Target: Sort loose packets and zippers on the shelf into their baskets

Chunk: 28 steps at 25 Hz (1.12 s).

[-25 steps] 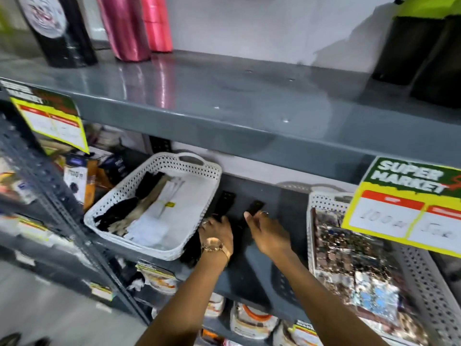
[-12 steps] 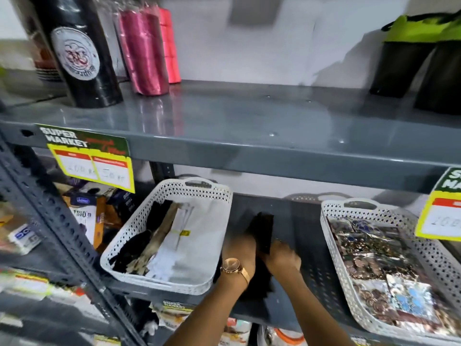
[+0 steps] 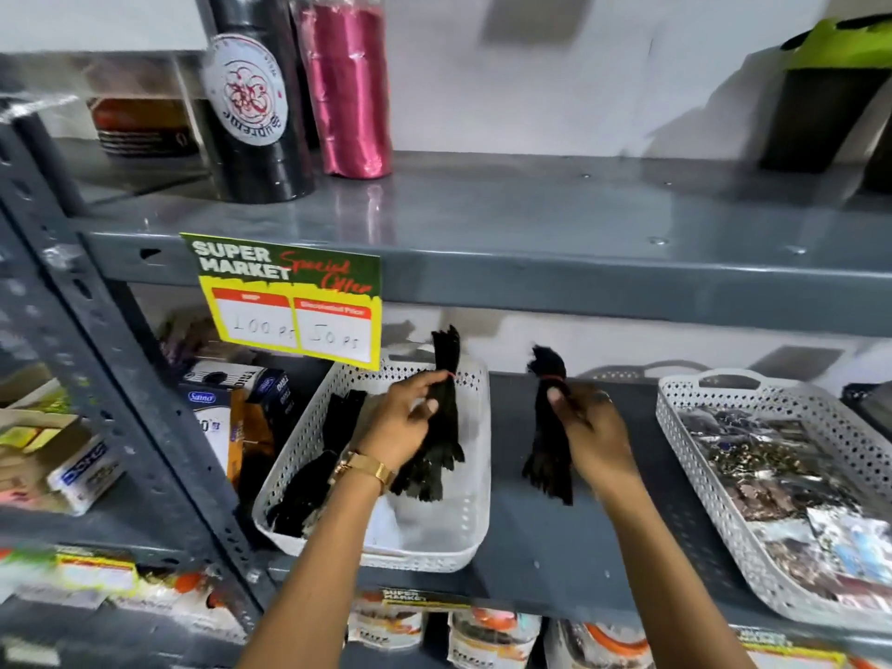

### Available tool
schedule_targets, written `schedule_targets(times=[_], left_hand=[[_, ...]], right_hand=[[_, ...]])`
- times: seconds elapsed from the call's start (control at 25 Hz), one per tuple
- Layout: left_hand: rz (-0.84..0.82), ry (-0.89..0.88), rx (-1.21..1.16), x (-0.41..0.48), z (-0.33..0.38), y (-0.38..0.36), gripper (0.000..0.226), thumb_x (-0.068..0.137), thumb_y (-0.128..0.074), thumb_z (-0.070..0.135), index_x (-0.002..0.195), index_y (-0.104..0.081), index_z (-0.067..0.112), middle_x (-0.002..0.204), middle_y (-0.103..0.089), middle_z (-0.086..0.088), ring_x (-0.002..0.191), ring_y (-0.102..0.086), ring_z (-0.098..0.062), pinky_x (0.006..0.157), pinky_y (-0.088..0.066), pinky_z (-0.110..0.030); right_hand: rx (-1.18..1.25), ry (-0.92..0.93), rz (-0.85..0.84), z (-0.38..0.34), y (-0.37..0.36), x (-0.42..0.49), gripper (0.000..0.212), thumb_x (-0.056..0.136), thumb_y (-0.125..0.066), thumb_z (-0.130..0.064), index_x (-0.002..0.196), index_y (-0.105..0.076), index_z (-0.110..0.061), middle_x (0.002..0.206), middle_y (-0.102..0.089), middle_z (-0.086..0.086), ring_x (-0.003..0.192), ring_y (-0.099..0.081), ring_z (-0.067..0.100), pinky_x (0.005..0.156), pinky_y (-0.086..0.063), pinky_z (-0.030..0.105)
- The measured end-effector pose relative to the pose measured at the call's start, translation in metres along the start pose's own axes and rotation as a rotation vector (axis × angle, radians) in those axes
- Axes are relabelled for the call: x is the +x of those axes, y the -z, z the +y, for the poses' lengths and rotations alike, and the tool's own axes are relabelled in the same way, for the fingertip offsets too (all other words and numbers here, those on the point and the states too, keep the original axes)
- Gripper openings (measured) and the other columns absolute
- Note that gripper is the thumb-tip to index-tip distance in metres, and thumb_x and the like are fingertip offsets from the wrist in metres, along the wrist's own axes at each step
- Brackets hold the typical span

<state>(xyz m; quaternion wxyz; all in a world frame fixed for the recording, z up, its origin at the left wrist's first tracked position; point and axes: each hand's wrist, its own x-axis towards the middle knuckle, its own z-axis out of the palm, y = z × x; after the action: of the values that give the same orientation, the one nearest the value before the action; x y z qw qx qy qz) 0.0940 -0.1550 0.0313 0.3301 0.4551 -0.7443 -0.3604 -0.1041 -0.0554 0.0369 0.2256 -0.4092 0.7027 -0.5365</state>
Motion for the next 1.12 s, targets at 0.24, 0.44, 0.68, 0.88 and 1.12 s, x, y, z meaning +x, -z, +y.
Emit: schedule_targets(times=[0.24,0.44,0.68,0.88,1.12], left_hand=[[-0.331,0.092,0.152,0.001,-0.039,0.019,0.064,0.085,-0.063,0.007,0.137,-0.040,0.035,0.149,-0.033,-0.002,0.135,-0.033,-0.012,0.112,-0.032,-0.024],[-0.565,0.161,0.369,-0.014,-0.047,0.002,0.067,0.088,-0.054,-0.002,0.147,-0.024,0.010,0.153,-0.030,-0.013,0.138,-0.035,-0.021,0.106,-0.029,-0.015],[-0.620,0.156,0.644,-0.002,-0.054,-0.007,0.064,0.088,-0.048,0.006,0.146,-0.022,0.014,0.144,-0.043,-0.015,0.132,-0.044,-0.031,0.108,-0.040,-0.036],[-0.619,0.056,0.841,-0.005,-0.061,-0.014,0.073,0.092,-0.046,0.005,0.150,-0.004,0.015,0.157,-0.023,-0.012,0.138,-0.036,-0.031,0.110,-0.035,-0.038],[-0.503,0.027,0.945,-0.017,-0.051,-0.010,0.056,0.095,-0.039,0.020,0.147,-0.019,0.027,0.159,-0.007,-0.014,0.143,-0.020,-0.037,0.120,-0.017,-0.049]], right_hand=[[0.011,0.007,-0.264,-0.039,-0.074,-0.003,0.044,0.093,-0.049,-0.011,0.134,-0.037,-0.020,0.120,-0.061,0.012,0.108,-0.060,0.031,0.093,-0.051,0.045],[-0.587,-0.058,-0.499,-0.027,-0.115,-0.017,0.076,0.088,-0.042,0.000,0.148,0.001,-0.016,0.153,-0.020,0.017,0.129,-0.043,0.035,0.099,-0.042,0.032],[-0.974,-0.194,-0.629,-0.005,-0.142,-0.037,0.068,0.091,-0.042,-0.001,0.147,-0.004,-0.006,0.159,0.001,0.013,0.141,-0.024,0.034,0.112,-0.033,0.039],[-1.338,-0.161,-0.633,-0.009,-0.149,-0.044,0.071,0.091,-0.053,-0.020,0.145,-0.011,0.000,0.156,-0.011,0.020,0.143,-0.013,0.036,0.115,-0.025,0.039],[-1.547,0.053,-0.597,-0.014,-0.144,-0.051,0.088,0.084,-0.057,-0.044,0.146,-0.008,-0.005,0.157,-0.005,0.018,0.144,-0.001,0.036,0.116,-0.010,0.046]])
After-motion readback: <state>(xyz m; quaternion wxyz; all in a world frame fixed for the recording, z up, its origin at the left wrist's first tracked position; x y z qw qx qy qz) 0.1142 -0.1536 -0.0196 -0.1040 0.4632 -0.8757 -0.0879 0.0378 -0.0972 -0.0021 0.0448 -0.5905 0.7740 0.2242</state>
